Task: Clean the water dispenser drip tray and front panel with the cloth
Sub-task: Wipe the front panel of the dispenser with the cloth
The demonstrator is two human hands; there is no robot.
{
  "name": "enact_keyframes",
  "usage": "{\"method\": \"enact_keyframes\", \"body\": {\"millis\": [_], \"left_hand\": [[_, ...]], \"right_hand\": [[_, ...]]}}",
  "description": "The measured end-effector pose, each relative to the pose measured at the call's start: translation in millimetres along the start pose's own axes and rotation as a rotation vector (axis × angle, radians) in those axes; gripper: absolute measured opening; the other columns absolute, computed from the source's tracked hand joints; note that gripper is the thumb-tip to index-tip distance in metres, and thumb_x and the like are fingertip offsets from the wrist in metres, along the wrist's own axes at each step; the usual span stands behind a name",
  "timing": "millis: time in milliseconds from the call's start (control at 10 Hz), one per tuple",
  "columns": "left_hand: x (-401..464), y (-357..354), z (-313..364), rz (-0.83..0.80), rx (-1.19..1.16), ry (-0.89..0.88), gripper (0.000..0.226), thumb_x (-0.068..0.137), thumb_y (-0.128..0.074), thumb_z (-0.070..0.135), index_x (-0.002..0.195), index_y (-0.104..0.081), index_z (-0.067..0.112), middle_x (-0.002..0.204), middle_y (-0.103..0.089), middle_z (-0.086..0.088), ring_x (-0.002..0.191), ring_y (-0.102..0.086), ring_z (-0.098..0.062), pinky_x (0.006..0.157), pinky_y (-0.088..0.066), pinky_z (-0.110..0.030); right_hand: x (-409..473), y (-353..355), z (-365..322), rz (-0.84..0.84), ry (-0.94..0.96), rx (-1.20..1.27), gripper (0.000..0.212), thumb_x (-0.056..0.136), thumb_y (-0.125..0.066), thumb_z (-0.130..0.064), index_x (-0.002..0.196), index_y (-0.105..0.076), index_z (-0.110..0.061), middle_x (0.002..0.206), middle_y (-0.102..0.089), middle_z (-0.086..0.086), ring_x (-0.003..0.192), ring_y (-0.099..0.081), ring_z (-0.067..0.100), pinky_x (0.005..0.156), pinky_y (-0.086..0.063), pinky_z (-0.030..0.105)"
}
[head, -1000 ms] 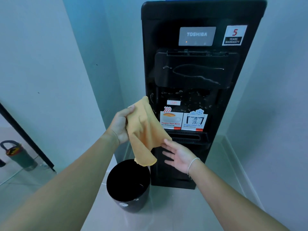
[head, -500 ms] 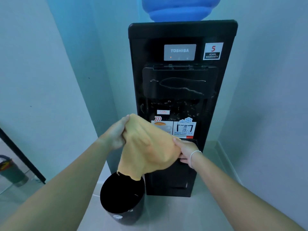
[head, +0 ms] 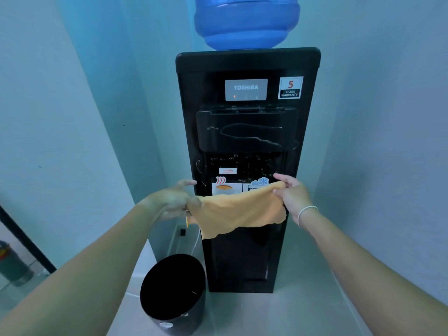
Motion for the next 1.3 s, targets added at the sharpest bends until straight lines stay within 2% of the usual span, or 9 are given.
{"method": "enact_keyframes", "body": {"millis": [200,400,600,700,900,1000,1100,1200,1300], "left_hand": [[-22.1,-14.3,31.4,0.045,0.267,-0.22,0.017,0.084,-0.065,0.004,0.096,-0.06,0.014,0.081,-0.055,0.003,0.08,-0.053,-0.015,0.064,-0.042,-0.016],[-19.8,-2.6,34.4,0.221,0.344,-0.378,0.013,0.086,-0.065,0.013,0.076,-0.07,0.007,0.067,-0.054,0.001,0.061,-0.046,-0.009,0.054,-0.034,-0.016],[-5.4,-7.7,36.1,0.339,0.338,-0.42,0.03,0.091,-0.057,0.015,0.062,-0.061,0.016,0.068,-0.034,0.002,0.067,-0.034,-0.027,0.066,-0.036,-0.034],[4.3,-8.8,37.9,0.432,0.265,-0.425,0.019,0.093,-0.054,0.017,0.092,-0.071,0.008,0.088,-0.044,-0.005,0.088,-0.044,-0.021,0.076,-0.031,-0.026],[22.2,-12.8,49.0,0.555,0.076,-0.415,0.021,0.09,-0.053,0.014,0.081,-0.072,0.013,0.057,-0.047,0.005,0.069,-0.052,-0.025,0.061,-0.044,-0.027],[35.5,-16.3,42.3,0.563,-0.173,-0.363,0.024,0.088,-0.053,0.016,0.071,-0.063,0.029,0.057,-0.049,0.004,0.081,-0.064,-0.035,0.075,-0.055,-0.041],[40.0,-20.2,39.3,0.634,-0.26,-0.37,0.012,0.091,-0.054,0.016,0.087,-0.063,0.022,0.066,-0.054,0.01,0.081,-0.059,-0.021,0.075,-0.045,-0.025],[41.4,-27.9,38.7,0.673,-0.324,-0.413,0.011,0.093,-0.053,0.014,0.099,-0.062,0.019,0.079,-0.058,0.017,0.078,-0.057,-0.003,0.076,-0.043,-0.012],[37.3,-38.5,37.0,0.649,-0.301,-0.547,0.025,0.094,-0.053,0.01,0.117,-0.052,0.018,0.094,-0.055,0.015,0.089,-0.056,0.001,0.081,-0.04,-0.002]], "right_hand": [[-0.7,11.0,-15.8,0.136,0.232,-0.391,0.019,0.085,-0.056,-0.005,0.096,-0.067,-0.015,0.101,-0.057,0.004,0.092,-0.05,0.018,0.076,-0.034,0.023],[7.5,19.4,-16.4,0.259,0.269,-0.585,0.008,0.083,-0.063,-0.026,0.085,-0.07,-0.023,0.093,-0.042,-0.003,0.087,-0.045,0.017,0.067,-0.035,0.028],[21.2,7.7,-3.8,0.276,0.106,-0.279,0.007,0.083,-0.06,-0.022,0.079,-0.066,-0.02,0.075,-0.058,-0.001,0.073,-0.054,0.022,0.058,-0.038,0.027],[31.3,0.2,1.9,0.322,0.052,-0.092,0.008,0.08,-0.062,-0.019,0.073,-0.062,-0.022,0.079,-0.063,0.001,0.075,-0.057,0.023,0.062,-0.042,0.027],[52.4,-14.1,4.5,0.389,0.035,0.151,0.014,0.081,-0.059,-0.017,0.07,-0.06,-0.025,0.063,-0.064,0.002,0.061,-0.06,0.023,0.055,-0.053,0.031],[58.0,-23.2,3.1,0.406,0.088,0.27,0.009,0.084,-0.057,-0.013,0.087,-0.063,-0.019,0.071,-0.067,0.0,0.065,-0.061,0.017,0.055,-0.054,0.026],[60.0,-30.8,3.2,0.419,0.184,0.236,0.017,0.086,-0.058,-0.019,0.101,-0.063,-0.025,0.083,-0.069,-0.002,0.082,-0.063,0.014,0.079,-0.052,0.023],[58.5,-41.8,2.1,0.358,0.33,0.128,0.039,0.089,-0.056,-0.015,0.127,-0.054,-0.022,0.112,-0.066,-0.002,0.098,-0.058,0.001,0.078,-0.039,-0.003],[56.7,-58.3,5.1,0.249,0.554,-0.193,0.063,0.089,-0.055,-0.015,0.145,-0.027,-0.024,0.143,-0.041,-0.007,0.122,-0.036,-0.009,0.094,-0.035,0.001]]}}
Point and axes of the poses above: each hand's wrist, its own x-axis towards the middle knuckle, its own y-axis out of the back of the hand, z = x × y, the point moved 6 cm from there along x, towards the middle knuckle
